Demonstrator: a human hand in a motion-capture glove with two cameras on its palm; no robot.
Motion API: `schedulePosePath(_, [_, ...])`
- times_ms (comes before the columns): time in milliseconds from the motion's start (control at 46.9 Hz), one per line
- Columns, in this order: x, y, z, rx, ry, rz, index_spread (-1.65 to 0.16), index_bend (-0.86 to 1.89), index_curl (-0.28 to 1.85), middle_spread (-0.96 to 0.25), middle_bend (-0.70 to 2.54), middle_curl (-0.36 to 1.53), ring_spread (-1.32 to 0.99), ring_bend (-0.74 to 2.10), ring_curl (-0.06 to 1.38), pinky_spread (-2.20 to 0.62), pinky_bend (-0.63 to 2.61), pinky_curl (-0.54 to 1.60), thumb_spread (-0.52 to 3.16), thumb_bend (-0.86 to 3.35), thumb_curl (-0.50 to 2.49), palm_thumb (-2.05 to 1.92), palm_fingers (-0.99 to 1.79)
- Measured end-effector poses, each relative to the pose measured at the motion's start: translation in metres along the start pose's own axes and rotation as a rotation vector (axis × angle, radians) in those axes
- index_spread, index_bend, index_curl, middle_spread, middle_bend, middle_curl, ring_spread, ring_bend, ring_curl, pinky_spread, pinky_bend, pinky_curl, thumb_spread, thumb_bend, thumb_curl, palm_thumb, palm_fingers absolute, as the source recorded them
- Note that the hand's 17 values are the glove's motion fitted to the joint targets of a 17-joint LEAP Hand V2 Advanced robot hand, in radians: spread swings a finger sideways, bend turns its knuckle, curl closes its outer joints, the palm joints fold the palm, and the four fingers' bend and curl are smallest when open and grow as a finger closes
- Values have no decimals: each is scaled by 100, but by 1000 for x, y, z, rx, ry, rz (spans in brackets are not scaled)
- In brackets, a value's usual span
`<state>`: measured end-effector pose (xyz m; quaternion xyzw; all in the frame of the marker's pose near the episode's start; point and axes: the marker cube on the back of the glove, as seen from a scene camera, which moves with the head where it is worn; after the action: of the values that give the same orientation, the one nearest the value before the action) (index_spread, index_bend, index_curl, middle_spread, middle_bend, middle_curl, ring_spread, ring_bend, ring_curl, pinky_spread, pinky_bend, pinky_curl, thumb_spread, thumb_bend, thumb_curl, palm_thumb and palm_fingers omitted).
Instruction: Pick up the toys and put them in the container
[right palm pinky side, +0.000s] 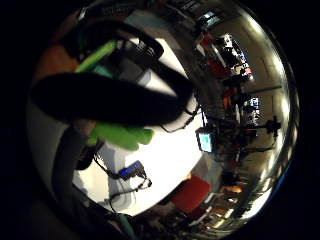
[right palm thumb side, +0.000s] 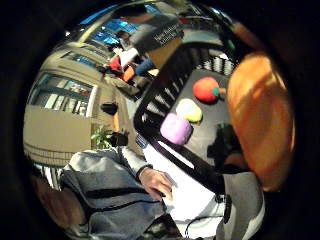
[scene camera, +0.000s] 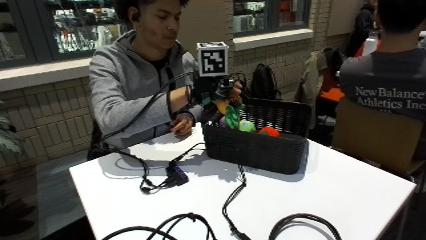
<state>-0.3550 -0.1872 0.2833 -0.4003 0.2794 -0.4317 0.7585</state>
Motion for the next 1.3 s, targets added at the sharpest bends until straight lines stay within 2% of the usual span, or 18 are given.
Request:
schedulePosePath(21, [0, 1, 0, -14, 13, 7, -28, 21, 93, -27, 40, 112, -37, 91, 76, -17, 121, 43, 127, 8, 66, 69, 8])
schedulePosePath(43, [1, 2, 0, -21, 32, 14, -28, 20, 94, -26, 38, 110, -35, 89, 78, -15, 121, 45, 128, 6, 65, 66, 0])
schedulePosePath(64, [2, 3, 0, -21, 53, 20, -28, 13, 91, -24, 34, 107, -31, 77, 75, -11, 124, 46, 127, 0, 61, 57, -24])
schedulePosePath(85, [3, 5, -1, -17, 66, 23, -29, 10, 87, -21, 29, 104, -28, 67, 73, -9, 125, 45, 127, -3, 59, 51, -35])
schedulePosePath(128, [3, 8, -4, -4, 58, 14, -30, 7, 80, -17, 21, 99, -24, 55, 68, -5, 124, 43, 127, -6, 55, 43, -39])
schedulePosePath(235, [9, 18, -8, 33, 22, -1, -31, 5, 67, -10, 15, 90, -17, 37, 58, 1, 120, 40, 128, -5, 50, 34, -32])
schedulePosePath(363, [18, 46, -14, 65, -55, 28, -30, 6, 56, -4, 15, 82, -12, 32, 53, 5, 112, 37, 131, -2, 45, 30, -21])
schedulePosePath(469, [44, 90, -8, 70, 109, -28, -30, 7, 49, 0, 16, 76, -10, 33, 52, 7, 109, 36, 134, -1, 43, 29, -16])
schedulePosePath(747, [80, 227, 15, 51, -87, 433, -29, 16, 43, 4, 17, 65, -8, 31, 50, 8, 100, 32, 144, 1, 38, 31, -5])
schedulePosePath(853, [79, 281, 32, 44, -97, 564, -29, 16, 41, 5, 17, 62, -8, 31, 50, 8, 98, 32, 149, 2, 37, 32, -4])
schedulePosePath(1045, [71, 338, 53, 34, -134, 678, -29, 16, 39, 5, 18, 58, -8, 33, 49, 8, 96, 31, 154, 2, 35, 33, -3])
schedulePosePath(1301, [61, 360, 71, 55, -182, 685, -28, 17, 38, 6, 17, 53, -7, 33, 48, 9, 96, 31, 159, 3, 33, 33, -3])
